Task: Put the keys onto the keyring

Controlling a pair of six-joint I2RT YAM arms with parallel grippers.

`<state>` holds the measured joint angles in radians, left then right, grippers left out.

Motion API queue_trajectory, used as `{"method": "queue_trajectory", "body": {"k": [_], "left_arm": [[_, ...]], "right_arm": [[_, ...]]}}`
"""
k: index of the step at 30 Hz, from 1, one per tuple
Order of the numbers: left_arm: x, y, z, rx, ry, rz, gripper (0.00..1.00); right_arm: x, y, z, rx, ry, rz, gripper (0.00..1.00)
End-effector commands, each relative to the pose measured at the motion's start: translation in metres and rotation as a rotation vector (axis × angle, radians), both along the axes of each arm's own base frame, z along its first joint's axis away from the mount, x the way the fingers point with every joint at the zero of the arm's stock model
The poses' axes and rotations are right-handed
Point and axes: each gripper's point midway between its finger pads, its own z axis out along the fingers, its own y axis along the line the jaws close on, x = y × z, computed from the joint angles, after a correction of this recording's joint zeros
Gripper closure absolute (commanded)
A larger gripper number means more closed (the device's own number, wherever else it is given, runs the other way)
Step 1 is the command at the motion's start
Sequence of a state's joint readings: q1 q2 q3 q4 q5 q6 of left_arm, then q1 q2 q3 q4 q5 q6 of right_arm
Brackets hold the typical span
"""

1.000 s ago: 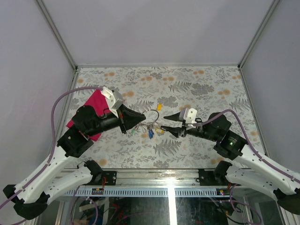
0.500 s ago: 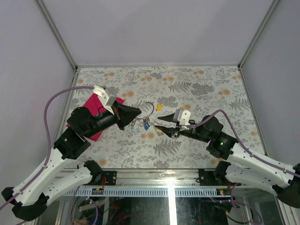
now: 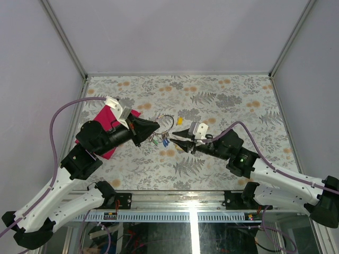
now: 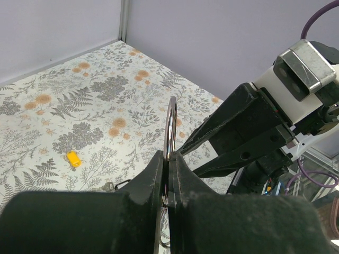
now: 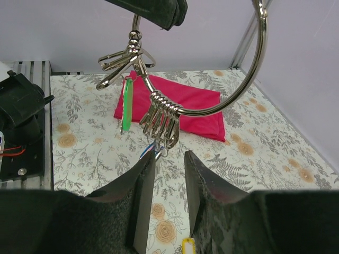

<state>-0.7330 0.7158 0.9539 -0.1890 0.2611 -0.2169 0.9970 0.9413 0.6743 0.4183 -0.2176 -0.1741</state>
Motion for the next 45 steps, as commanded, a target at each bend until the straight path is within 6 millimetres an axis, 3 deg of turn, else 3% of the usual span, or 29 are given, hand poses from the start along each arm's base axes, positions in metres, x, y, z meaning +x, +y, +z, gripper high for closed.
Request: {"method": "queue_trajectory", "body": {"k": [1,15,31,45], "left_arm": [[-0.0011,0.0031,0.0204,-0.055,-0.039,0.009,1.0],[-0.0017,-0.0001,0.0184,-0.056,-0.034,-0.006,1.0],[-0.002,-0.0019,0.0172,-0.056,-0.032,-0.015,1.0],[-0.0021,-0.0038,0.0189,-0.06,-0.033,-0.023,1.0]], "right_arm": [[0.0025,0.0044,0.0238,0.087,-0.028,-0.016,0.66],[0.0072,0.0049,0.0233,0.089,-0.017,-0.037,0.72],[0.0038,0.0117,0.0247,0.101,-0.005,-0.003,0.69],[0.0105,0.0075,0.0325,0.129,-0.017,-0.047,0.75]]}}
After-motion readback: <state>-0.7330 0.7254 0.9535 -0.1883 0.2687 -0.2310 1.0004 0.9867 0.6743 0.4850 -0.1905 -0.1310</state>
